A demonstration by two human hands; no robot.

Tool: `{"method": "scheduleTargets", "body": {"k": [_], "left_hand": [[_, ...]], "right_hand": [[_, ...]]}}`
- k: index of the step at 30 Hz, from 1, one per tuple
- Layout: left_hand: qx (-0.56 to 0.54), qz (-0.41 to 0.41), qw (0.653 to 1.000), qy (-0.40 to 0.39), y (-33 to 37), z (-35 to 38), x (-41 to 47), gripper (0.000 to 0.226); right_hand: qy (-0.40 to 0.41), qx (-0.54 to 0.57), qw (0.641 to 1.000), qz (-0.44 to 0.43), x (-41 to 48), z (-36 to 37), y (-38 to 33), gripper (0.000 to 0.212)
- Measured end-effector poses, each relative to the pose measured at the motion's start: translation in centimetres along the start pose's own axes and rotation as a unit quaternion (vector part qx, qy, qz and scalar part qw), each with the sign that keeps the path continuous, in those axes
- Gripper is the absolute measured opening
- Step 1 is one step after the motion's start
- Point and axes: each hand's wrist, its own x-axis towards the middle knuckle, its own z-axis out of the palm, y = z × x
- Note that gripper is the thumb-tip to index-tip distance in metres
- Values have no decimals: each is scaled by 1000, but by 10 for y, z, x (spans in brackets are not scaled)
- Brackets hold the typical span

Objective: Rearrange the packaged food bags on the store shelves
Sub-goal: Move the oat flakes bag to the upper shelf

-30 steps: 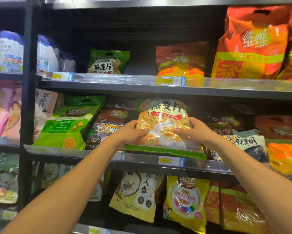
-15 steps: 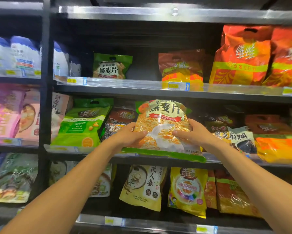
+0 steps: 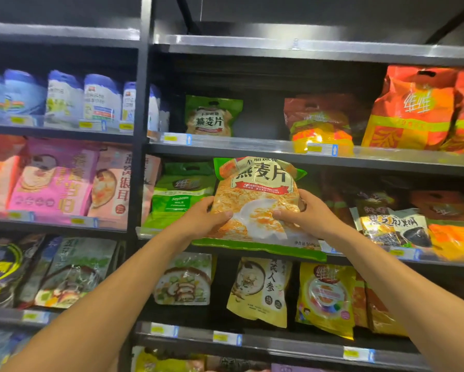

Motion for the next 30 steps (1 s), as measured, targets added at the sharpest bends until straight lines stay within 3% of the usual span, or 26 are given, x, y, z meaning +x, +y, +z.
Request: {"method": "scheduleTargets", "body": {"k": [14, 30], "left_hand": [[28, 42, 998, 37, 45, -135, -25, 48], [51, 84, 994, 58, 91, -196, 100, 40]], "right_hand": [[0, 13, 998, -57, 46, 61, -111, 74], [16, -21, 994, -104, 196, 52, -159, 61]]}}
